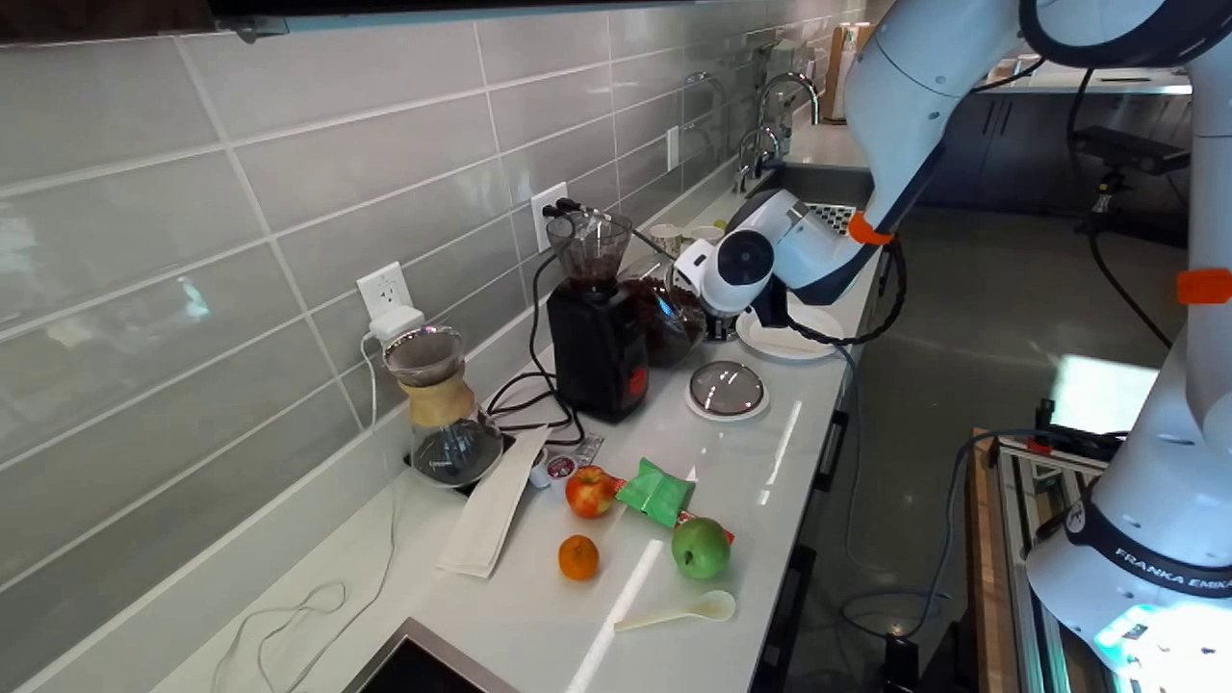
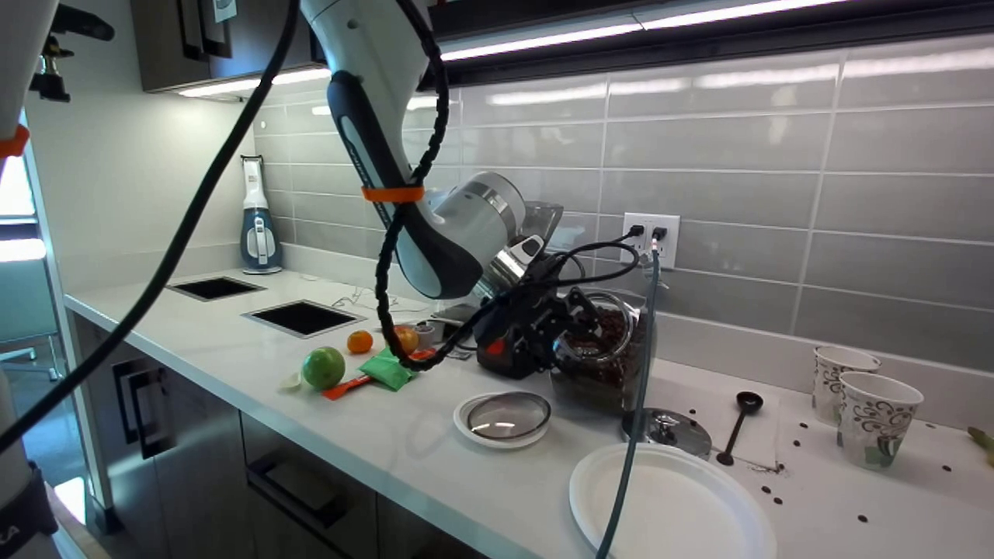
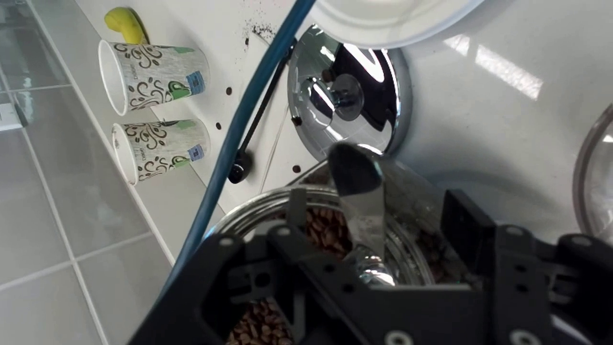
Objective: Take a scoop of coffee grounds and place them in the coffee blender
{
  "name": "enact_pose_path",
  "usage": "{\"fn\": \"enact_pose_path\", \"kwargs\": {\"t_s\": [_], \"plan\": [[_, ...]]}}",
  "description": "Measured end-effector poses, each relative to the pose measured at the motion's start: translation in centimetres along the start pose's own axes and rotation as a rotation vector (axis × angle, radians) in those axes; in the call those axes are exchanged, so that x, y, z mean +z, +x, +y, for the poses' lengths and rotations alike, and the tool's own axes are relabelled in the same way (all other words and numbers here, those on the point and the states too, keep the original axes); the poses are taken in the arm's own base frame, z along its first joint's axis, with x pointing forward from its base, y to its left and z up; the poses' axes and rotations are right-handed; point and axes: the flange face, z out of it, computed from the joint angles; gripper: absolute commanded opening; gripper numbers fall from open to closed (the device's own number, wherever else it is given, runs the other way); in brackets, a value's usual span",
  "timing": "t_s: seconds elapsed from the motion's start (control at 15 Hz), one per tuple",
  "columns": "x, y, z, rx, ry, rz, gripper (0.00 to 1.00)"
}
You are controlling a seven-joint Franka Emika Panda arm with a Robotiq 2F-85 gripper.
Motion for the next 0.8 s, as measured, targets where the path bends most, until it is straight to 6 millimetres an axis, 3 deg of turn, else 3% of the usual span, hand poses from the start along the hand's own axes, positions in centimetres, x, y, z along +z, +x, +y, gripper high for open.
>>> {"fn": "enact_pose_path", "kwargs": {"t_s": [0.27, 0.4, 0.53, 0.67, 0.8], "plan": [[0.01, 0.01, 0.42, -0.002, 0.000, -0.030, 0.72], [-0.07, 0.06, 0.66, 0.000, -0.004, -0.040, 0.64], [-0.18, 0.12, 0.86, -0.002, -0.008, -0.047, 0.35], [-0.27, 0.20, 0.86, -0.004, -0.006, -0.049, 0.21], [-0.31, 0.08, 0.57, -0.007, 0.000, -0.056, 0.15]]}}
